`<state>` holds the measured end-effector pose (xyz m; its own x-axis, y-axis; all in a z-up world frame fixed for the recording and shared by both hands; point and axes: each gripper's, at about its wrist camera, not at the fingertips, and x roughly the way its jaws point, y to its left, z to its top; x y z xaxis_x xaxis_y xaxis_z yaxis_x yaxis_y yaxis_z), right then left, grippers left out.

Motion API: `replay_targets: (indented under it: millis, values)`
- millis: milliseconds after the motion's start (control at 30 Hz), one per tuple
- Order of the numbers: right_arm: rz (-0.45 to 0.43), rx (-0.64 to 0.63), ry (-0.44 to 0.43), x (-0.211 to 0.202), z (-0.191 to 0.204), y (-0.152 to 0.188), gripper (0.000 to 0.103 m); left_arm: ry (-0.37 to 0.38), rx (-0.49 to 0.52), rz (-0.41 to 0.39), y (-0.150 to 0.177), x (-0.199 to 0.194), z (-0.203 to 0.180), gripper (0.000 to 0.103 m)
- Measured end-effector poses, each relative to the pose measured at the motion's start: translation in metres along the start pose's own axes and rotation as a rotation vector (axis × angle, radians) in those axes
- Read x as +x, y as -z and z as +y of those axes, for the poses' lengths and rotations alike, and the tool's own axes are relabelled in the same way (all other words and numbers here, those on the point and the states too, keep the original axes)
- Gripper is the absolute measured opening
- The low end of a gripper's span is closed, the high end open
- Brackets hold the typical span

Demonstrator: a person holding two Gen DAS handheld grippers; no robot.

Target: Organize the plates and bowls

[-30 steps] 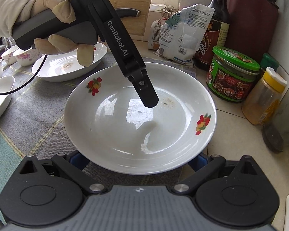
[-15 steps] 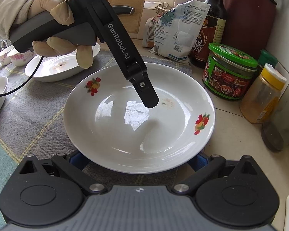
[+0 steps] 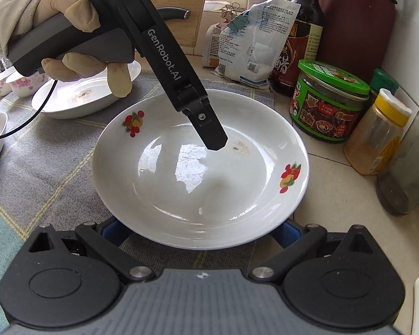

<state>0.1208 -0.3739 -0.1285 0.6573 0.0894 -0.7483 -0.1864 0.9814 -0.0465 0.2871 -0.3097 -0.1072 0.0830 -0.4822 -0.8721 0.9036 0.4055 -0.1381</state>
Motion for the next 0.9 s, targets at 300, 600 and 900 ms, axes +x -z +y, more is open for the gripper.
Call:
replay_targets:
  millis: [300, 600, 900]
  values:
    - [0.036, 0.049, 0.074, -0.015, 0.005, 0.001, 0.103, -0.046, -0.019, -0.082, 0.014, -0.036, -0.005, 0.094]
    - [0.056, 0.134, 0.176, -0.044, 0.014, 0.014, 0.103, -0.132, -0.028, -0.203, 0.057, -0.096, -0.041, 0.097]
    - [-0.006, 0.15, 0.164, -0.074, 0.037, 0.023, 0.103, -0.209, -0.112, -0.296, 0.109, -0.136, -0.073, 0.098]
